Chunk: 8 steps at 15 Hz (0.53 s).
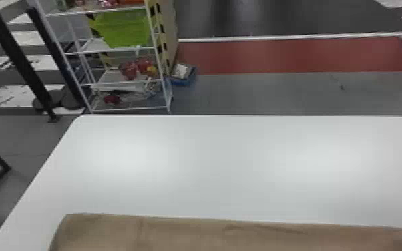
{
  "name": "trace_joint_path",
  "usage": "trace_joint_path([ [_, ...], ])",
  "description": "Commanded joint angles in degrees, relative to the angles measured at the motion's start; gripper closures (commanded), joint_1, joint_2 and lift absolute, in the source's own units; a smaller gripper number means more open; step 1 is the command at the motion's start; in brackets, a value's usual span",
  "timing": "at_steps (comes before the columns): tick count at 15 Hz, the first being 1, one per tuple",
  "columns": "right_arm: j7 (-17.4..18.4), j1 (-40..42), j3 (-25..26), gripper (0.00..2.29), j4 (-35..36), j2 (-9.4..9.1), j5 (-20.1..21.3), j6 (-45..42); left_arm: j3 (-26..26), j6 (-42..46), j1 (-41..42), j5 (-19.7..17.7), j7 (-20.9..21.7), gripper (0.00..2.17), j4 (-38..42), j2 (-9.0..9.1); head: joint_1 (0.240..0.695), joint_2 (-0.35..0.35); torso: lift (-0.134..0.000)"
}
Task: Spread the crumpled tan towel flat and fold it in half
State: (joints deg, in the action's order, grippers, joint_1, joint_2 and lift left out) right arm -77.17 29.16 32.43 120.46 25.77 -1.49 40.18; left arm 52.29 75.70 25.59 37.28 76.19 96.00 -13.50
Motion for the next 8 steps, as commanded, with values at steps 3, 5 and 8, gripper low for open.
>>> trace_joint_path([
  [3, 0.09, -0.33, 0.18, 1.14, 0.83, -0.11, -0.09, -0.14, -0.09, 0.45, 0.34, -0.19, -0.08, 1.81, -0.55, 0.23, 0.695, 0.109, -0.123],
  [5, 0.01, 0.99, 0.8, 1.14, 2.33, -0.11, 0.61, -1.73, -0.44, 0.45, 0.34, -0.01, 0.01, 1.81, -0.63, 0.23, 0.695, 0.109, -0.123],
  [8, 0.44, 3.63, 0.0, 1.14, 2.59, -0.98, 4.92, -10.69, -1.93, 0.45, 0.34, 0.25, -0.17, 1.81, -1.51, 0.14, 0.695, 0.107, -0.123],
])
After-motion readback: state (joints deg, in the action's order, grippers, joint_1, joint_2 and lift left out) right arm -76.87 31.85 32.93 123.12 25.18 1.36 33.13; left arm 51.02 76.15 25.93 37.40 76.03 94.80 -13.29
